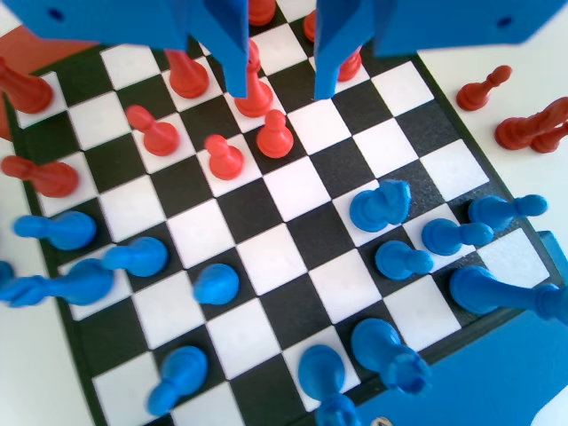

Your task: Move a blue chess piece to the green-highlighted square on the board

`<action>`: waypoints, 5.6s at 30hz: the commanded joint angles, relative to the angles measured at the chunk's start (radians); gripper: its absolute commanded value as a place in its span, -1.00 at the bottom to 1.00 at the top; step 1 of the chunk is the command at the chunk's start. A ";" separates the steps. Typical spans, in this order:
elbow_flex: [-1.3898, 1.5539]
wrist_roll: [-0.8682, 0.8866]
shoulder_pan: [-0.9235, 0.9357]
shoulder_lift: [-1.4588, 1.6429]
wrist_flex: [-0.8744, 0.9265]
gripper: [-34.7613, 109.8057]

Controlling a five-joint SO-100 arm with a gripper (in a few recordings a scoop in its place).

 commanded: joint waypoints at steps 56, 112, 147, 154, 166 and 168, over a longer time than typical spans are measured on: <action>-0.054 -0.067 -0.020 -0.140 -0.077 -0.43; -0.383 -0.298 0.690 -0.262 0.023 -0.51; -0.129 -0.360 0.624 -0.293 -0.268 -0.41; -0.118 -0.371 0.626 -0.291 -0.276 -0.35; -0.235 -0.437 0.627 -0.186 0.006 -0.37; -0.291 -0.437 0.612 -0.147 0.115 -0.38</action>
